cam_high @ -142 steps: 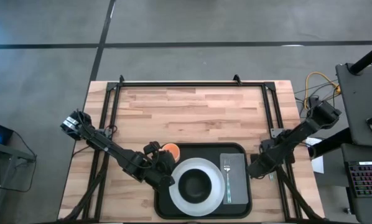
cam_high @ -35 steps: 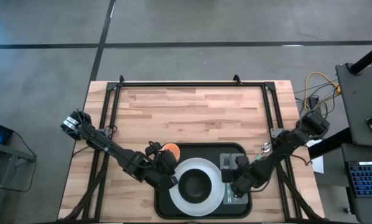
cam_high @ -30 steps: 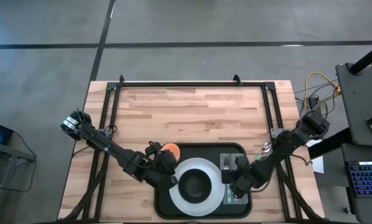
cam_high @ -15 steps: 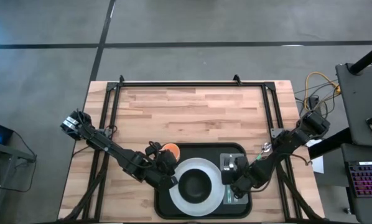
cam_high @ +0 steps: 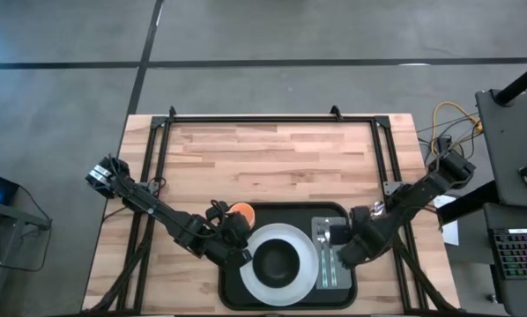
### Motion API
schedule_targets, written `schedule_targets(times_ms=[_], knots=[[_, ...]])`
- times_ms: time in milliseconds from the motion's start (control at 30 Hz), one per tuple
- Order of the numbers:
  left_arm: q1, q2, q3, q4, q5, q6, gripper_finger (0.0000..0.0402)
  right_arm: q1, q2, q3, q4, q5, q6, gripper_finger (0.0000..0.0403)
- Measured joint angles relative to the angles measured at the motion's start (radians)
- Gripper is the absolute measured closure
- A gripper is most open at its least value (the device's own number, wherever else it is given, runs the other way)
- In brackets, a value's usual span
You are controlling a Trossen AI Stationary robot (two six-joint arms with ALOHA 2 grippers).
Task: Set up tray
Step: Put the green spoon beside the green knife on the gray napkin
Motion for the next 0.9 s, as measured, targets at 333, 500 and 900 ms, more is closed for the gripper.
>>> schedule_targets(times_ms=[333,500,900], knots=[[0.000,0.000,0.000,0.002,0.000,0.000,0.0261,-0.006,0.002,-0.158,-0.028,-0.126,0.112,0.0228],[0.000,0.000,0.000,0.002,0.000,0.000,0.0261,-0.016,0.002,-0.188,0.016,-0.127,0.108,0.0220],[0.000,0.000,0.000,0.001,0.000,0.000,0.0261,-0.092,0.003,-0.241,0.087,-0.046,0.068,0.0218]])
